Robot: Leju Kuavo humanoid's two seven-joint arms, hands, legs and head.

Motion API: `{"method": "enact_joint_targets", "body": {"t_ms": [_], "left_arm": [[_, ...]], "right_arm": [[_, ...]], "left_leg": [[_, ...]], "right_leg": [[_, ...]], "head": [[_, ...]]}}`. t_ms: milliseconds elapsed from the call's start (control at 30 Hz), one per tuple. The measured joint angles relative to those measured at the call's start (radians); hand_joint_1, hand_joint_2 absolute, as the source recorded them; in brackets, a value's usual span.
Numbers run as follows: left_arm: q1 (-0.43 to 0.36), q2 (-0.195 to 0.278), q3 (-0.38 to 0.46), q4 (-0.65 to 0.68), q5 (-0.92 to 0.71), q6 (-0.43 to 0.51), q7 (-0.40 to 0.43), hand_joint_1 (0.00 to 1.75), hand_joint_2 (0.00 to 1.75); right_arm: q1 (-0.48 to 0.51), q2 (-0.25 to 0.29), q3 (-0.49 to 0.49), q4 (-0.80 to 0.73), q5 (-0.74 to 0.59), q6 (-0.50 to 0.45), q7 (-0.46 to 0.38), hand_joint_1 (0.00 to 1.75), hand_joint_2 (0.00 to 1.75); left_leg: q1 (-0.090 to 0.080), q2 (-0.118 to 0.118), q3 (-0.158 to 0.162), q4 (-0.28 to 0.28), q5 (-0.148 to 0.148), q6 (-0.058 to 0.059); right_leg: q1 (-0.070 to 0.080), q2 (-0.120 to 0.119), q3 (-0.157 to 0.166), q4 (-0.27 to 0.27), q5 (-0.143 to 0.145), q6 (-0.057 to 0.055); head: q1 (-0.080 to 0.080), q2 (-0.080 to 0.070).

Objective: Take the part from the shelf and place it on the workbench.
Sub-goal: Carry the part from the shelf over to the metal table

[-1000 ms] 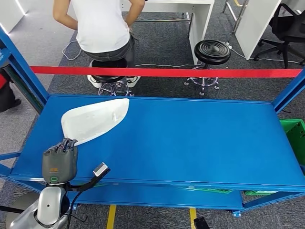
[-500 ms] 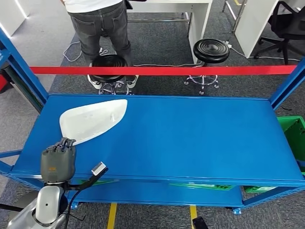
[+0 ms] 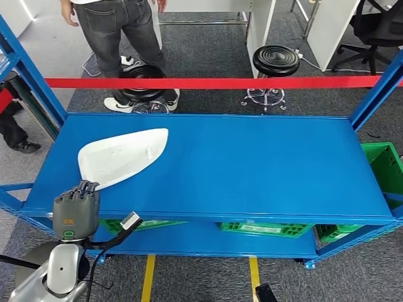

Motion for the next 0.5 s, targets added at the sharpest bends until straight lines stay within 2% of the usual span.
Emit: {"method": "enact_joint_targets", "body": {"t_ms": [33,67,100,133,167,233,267,300,333,367,400,433,467,500], "left_arm": [[0.0,0.0,0.0,0.0,0.0,0.0,0.0,1.75,1.75],[0.0,0.0,0.0,0.0,0.0,0.0,0.0,1.75,1.75],[0.0,0.0,0.0,0.001,0.0,0.0,0.0,1.75,1.75],[0.0,0.0,0.0,0.001,0.0,0.0,0.0,1.75,1.75],[0.0,0.0,0.0,0.001,0.0,0.0,0.0,1.75,1.75],[0.001,0.001,-0.001,0.002,0.0,0.0,0.0,1.75,1.75],[0.003,0.001,-0.001,0.003,0.0,0.0,0.0,1.75,1.75],[0.004,0.001,-0.001,0.003,0.0,0.0,0.0,1.75,1.75],[0.005,0.001,-0.001,0.004,0.0,0.0,0.0,1.75,1.75],[0.006,0.001,-0.001,0.004,0.0,0.0,0.0,1.75,1.75],[0.006,0.001,-0.001,0.005,0.0,0.0,0.0,1.75,1.75],[0.006,0.001,-0.001,0.005,0.0,0.0,0.0,1.75,1.75],[0.005,0.001,-0.001,0.005,0.0,0.0,0.0,1.75,1.75],[0.005,0.001,0.0,0.005,0.0,0.0,0.0,1.75,1.75]], "right_arm": [[0.001,0.0,0.0,0.0,0.0,0.0,0.0,0.0,1.75],[0.001,0.0,0.0,0.0,0.0,0.0,0.0,0.0,1.75],[0.002,0.0,0.0,0.0,-0.001,0.0,0.0,0.0,1.75],[0.001,0.0,0.0,0.0,-0.001,0.0,0.0,0.0,1.75],[0.001,0.0,0.0,0.0,-0.002,0.0,0.0,0.0,1.75],[-0.001,0.0,0.0,0.0,-0.003,0.001,0.0,0.0,1.75],[-0.002,0.001,0.0,0.0,-0.005,0.001,0.0,0.0,1.75],[-0.001,0.001,0.0,0.0,-0.005,0.002,0.0,0.0,1.75],[-0.001,0.0,0.0,0.0,-0.006,0.002,0.0,0.0,1.75],[-0.001,0.0,0.0,0.0,-0.006,0.003,0.0,0.0,1.75],[-0.001,0.0,0.0,0.0,-0.006,0.003,0.0,0.0,1.75],[-0.001,0.0,0.0,0.0,-0.006,0.003,0.0,0.0,1.75],[-0.002,0.0,0.0,0.0,-0.006,0.003,0.0,0.0,1.75],[-0.001,0.0,0.0,0.0,-0.006,0.003,0.0,0.0,1.75]], "left_leg": [[-0.001,0.0,-0.008,0.002,0.006,0.011],[-0.002,0.001,-0.016,0.002,0.012,0.023],[-0.003,0.003,-0.023,0.001,0.02,0.034],[-0.003,0.005,-0.032,0.0,0.03,0.045],[-0.005,0.006,-0.041,0.001,0.039,0.052],[-0.012,0.006,-0.065,0.002,0.058,0.06],[-0.015,0.006,-0.077,0.003,0.067,0.061],[-0.018,0.006,-0.088,0.003,0.076,0.062],[-0.02,0.006,-0.098,0.004,0.084,0.061],[-0.021,0.006,-0.106,0.004,0.091,0.059],[-0.023,0.005,-0.114,0.005,0.099,0.056],[-0.024,0.005,-0.119,0.005,0.106,0.052],[-0.024,0.005,-0.123,0.005,0.114,0.047],[-0.023,0.006,-0.125,0.003,0.121,0.041]], "right_leg": [[-0.002,0.0,-0.001,-0.004,0.009,0.007],[-0.004,0.0,-0.006,-0.003,0.006,0.013],[-0.005,-0.001,-0.014,0.007,-0.01,0.017],[-0.004,-0.001,-0.026,0.043,-0.047,0.019],[-0.003,-0.002,-0.044,0.1,-0.097,0.019],[0.001,-0.002,-0.075,0.239,-0.184,0.017],[0.004,-0.002,-0.076,0.281,-0.199,0.014],[0.007,-0.001,-0.061,0.288,-0.194,0.01],[0.01,-0.001,-0.025,0.254,-0.174,0.005],[0.014,-0.001,0.026,0.188,-0.152,-0.002],[0.018,-0.001,0.082,0.111,-0.143,-0.009],[0.022,0.0,0.124,0.048,-0.138,-0.015],[0.024,0.001,0.146,0.008,-0.142,-0.019],[0.027,0.002,0.151,-0.007,-0.145,-0.023]], "head": [[0.0,0.0],[0.0,0.0],[0.002,0.0],[0.002,0.0],[0.004,0.0],[0.005,0.0],[0.005,0.0],[0.004,0.0],[0.005,0.0],[0.005,0.0],[0.005,0.0],[0.004,0.0],[0.004,0.0],[0.004,0.0]]}}
